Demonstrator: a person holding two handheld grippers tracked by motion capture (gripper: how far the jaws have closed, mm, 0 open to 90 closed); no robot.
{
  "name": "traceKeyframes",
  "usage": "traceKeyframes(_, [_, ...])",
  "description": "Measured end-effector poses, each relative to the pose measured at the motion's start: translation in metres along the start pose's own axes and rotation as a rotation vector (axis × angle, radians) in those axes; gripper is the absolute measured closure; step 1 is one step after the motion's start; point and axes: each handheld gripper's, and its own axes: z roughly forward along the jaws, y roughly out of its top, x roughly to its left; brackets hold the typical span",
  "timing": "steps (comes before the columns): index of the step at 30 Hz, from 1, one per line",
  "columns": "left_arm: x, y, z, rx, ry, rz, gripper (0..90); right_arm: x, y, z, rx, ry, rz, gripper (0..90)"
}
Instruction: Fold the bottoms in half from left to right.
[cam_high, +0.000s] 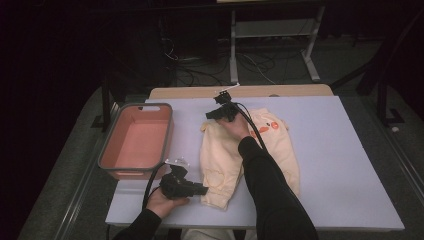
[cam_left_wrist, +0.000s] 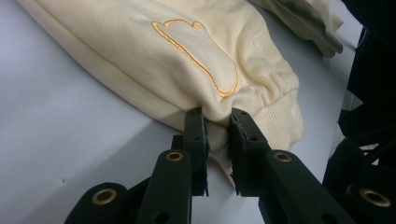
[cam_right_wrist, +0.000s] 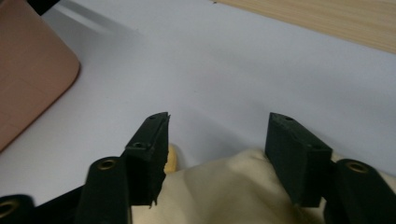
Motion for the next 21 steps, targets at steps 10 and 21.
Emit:
traceKeyframes(10, [0.0002, 0.0001, 0.0003, 0.002, 0.001, 0.001, 77.4, -0.0017, -0.0024, -0.0034, 0.028, -0.024, 0.010, 52.0])
traceKeyframes(21, [-0.0008, 0.0002, 0.0005, 0.001, 0.006, 0.002, 77.4, 0.0051, -0.0060, -0.0014, 0.043, -0.129, -0.067, 69.5])
